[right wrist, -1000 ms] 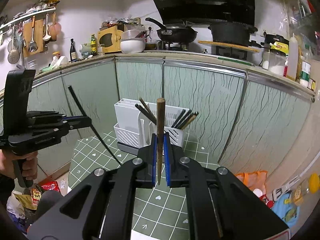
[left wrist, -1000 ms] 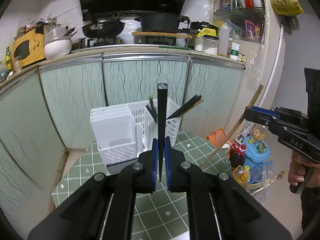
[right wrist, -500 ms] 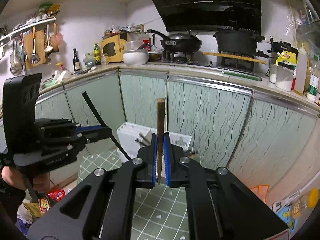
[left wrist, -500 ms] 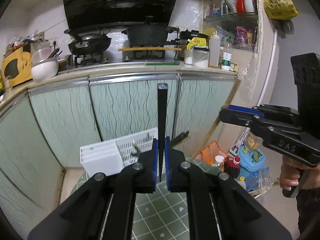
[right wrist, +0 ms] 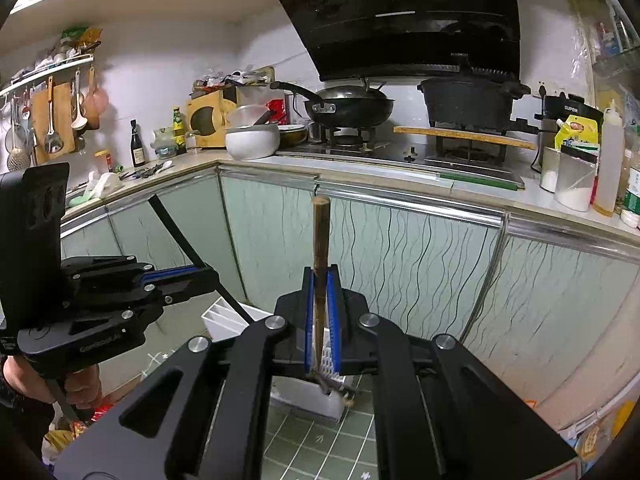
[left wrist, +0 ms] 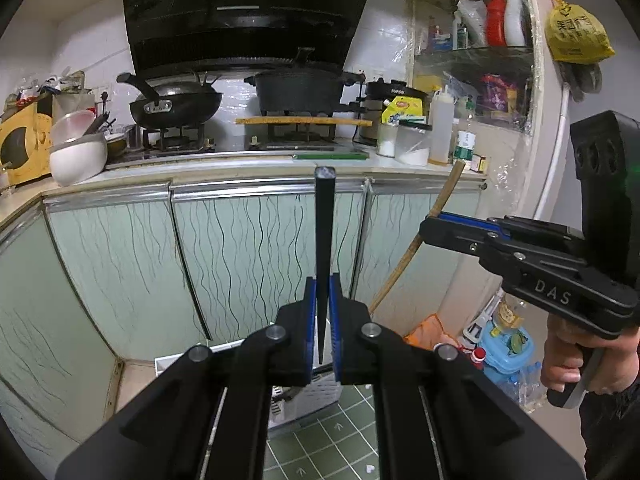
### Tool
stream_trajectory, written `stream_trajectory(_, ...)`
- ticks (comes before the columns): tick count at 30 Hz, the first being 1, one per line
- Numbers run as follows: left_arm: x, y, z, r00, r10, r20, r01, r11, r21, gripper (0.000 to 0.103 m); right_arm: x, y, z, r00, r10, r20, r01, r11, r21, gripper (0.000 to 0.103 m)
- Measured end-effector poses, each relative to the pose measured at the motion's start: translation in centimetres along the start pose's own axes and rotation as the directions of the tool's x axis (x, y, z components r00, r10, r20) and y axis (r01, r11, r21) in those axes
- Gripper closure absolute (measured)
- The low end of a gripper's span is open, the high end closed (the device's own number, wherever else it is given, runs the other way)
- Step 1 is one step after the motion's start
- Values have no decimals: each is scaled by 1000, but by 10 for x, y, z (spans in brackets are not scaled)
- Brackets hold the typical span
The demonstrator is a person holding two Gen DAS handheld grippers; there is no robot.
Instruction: Organize utensils
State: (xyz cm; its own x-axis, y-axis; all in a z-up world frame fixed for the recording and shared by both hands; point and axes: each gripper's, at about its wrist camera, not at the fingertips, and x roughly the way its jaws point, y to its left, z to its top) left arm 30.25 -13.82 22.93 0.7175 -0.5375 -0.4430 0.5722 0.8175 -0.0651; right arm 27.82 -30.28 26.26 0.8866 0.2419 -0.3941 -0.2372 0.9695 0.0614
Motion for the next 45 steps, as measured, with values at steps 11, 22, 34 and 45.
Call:
stream_trajectory(11, 74, 31, -33, 998, -3, -64, -1, 998, -64, 97, 69, -28, -39, 998, 17, -61, -15, 999, 30, 97)
stream_trajectory(22, 66, 41, -67, 993, 109, -37, -111, 992, -64, 10, 77, -54, -79, 994, -17, -104, 29, 994, 107, 16)
stream_trajectory(34, 11, 25, -94, 985, 166, -42, -167, 986, -13, 5, 34, -25, -109, 991, -73, -115, 81, 994, 67, 8)
stream_trajectory(45, -49, 12, -137, 980, 200, -13, -200, 979, -25, 5, 4, 25, -139, 978, -146, -150, 147, 989, -1, 8)
